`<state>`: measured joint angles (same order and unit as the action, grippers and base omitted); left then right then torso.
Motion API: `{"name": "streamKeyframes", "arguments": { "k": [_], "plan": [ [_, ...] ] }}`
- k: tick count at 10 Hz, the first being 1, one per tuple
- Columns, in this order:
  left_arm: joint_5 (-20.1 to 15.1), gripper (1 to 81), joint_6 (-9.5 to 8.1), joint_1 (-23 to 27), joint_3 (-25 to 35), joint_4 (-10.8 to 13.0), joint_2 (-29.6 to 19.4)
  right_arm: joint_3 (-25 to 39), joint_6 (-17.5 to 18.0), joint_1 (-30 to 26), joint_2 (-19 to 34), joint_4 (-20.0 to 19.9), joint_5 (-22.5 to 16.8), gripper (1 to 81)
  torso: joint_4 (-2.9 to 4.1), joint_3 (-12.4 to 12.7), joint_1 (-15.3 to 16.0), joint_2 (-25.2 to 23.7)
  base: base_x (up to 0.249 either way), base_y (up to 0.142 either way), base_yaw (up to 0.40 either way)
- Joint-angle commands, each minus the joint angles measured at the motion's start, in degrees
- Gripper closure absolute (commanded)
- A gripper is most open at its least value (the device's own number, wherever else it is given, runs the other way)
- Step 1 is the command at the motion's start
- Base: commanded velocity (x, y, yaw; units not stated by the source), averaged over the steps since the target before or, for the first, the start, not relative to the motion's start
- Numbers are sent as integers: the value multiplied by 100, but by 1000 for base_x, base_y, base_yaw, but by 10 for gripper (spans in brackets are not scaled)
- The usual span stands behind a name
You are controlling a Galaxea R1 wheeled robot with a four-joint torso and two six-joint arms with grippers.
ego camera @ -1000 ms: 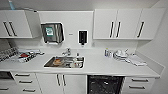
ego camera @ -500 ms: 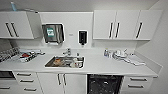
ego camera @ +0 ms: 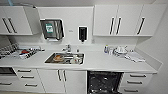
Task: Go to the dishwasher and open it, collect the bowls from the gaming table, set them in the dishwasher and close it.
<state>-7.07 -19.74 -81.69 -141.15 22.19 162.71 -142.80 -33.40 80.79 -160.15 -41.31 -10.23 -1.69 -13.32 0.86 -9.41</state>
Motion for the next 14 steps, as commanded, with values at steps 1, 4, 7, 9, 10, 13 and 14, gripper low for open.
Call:
{"name": "streamKeyframes", "arguments": {
  "k": [1,4,7,9,10,13,14],
  "plan": [
    [-295,10,5,289,-167,-39,95,-10,-17,-313,94,-8,-454,10,0,0,2,-2,0,0,0],
    [-295,10,14,289,-176,-21,131,-27,-17,-313,77,-8,-454,10,0,0,-86,573,0,0,0],
    [-295,10,14,289,-176,-21,140,-36,-17,-313,59,-8,-454,10,0,2,-52,450,0,0,0],
    [-295,10,14,289,-176,-39,157,-36,-17,-313,51,-8,-454,10,0,698,-44,654,0,0,0],
    [-304,10,14,289,-184,-39,175,-36,-17,-313,51,-8,-454,10,0,504,-48,708,0,0,0],
    [-348,10,5,289,-455,-48,393,-63,-17,-313,42,1,-445,10,0,704,-50,724,0,0,0],
    [-348,10,14,289,-721,-48,553,-107,-17,-313,15,1,-445,10,0,739,-54,724,0,0,0]
  ]
}}
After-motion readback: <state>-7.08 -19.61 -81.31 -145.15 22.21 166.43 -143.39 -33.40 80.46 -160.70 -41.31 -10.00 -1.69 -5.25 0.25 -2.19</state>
